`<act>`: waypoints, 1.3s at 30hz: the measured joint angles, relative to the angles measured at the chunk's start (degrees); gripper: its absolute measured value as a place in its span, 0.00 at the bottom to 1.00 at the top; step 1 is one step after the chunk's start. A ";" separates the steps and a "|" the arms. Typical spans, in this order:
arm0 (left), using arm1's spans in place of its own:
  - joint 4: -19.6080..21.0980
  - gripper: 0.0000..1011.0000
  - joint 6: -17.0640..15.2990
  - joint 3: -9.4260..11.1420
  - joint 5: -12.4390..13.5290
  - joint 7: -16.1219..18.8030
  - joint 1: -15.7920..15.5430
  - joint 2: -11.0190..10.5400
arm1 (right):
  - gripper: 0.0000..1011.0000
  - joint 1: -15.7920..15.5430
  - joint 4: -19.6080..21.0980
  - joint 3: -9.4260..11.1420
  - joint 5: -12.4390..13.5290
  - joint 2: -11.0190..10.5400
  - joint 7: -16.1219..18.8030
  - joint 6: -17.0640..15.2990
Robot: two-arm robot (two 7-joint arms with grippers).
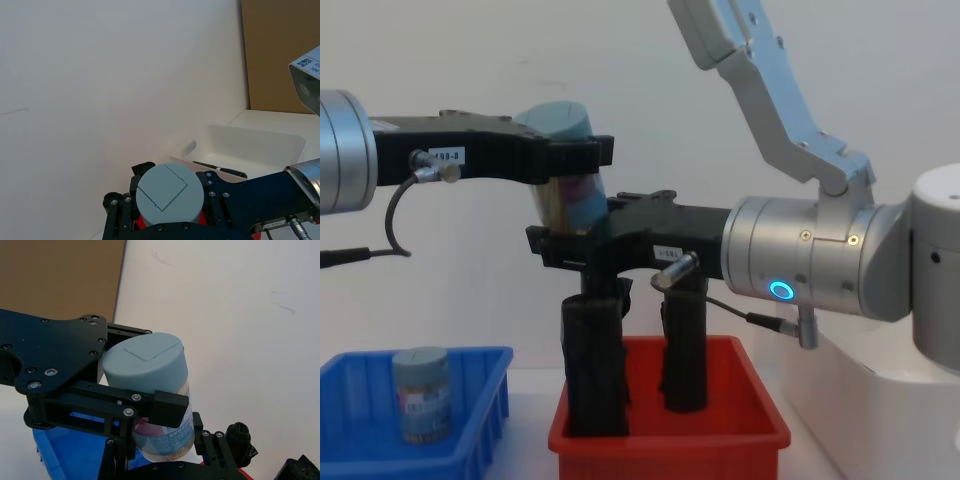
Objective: Pick the cotton swabs from the blue box and place them into the white box.
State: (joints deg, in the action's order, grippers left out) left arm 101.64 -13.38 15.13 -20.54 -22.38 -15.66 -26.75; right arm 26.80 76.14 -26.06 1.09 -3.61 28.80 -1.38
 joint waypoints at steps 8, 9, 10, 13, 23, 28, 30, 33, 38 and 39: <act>0.01 0.80 -0.04 0.01 -0.03 0.00 0.02 -0.04 | 0.62 0.04 -0.04 0.00 0.01 0.05 -0.10 -0.03; 0.01 0.83 -0.04 0.01 -0.03 0.00 0.03 -0.04 | 0.62 0.04 -0.05 0.00 0.01 0.05 -0.10 -0.03; 0.01 0.87 -0.04 0.01 -0.03 0.00 0.03 -0.04 | 0.62 0.05 -0.06 0.00 0.01 0.05 -0.10 -0.03; 0.01 0.94 -0.04 0.01 -0.03 0.00 0.02 -0.04 | 0.62 0.05 -0.07 -0.01 0.01 0.05 -0.10 -0.04; 0.01 0.99 -0.04 0.01 -0.03 0.01 0.02 -0.05 | 0.62 -0.86 0.39 0.28 -0.33 -0.80 -2.72 -0.75; 0.00 0.99 -0.04 0.01 -0.02 0.01 0.02 -0.05 | 0.62 -1.66 0.90 0.66 -0.39 -1.42 -4.97 -1.22; 0.00 0.99 -0.04 0.01 -0.02 0.01 0.02 -0.05 | 0.62 -1.98 1.13 0.81 -0.40 -1.68 -5.80 -1.39; 0.00 0.99 -0.04 0.01 -0.01 0.01 0.02 -0.05 | 0.62 -2.81 1.69 1.25 -0.27 -2.35 -8.09 -1.79; 0.00 0.99 -0.03 0.01 -0.01 0.01 0.02 -0.05 | 0.62 -3.82 2.37 1.91 0.36 -3.16 -11.10 -2.15; 0.00 0.99 -0.04 0.01 -0.01 0.01 0.02 -0.05 | 0.62 -4.00 2.49 2.02 0.51 -3.30 -11.61 -2.20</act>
State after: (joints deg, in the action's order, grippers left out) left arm 101.64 -13.41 15.14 -20.55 -22.37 -15.63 -26.80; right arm 22.79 78.62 -24.03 1.59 -6.91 17.19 -3.58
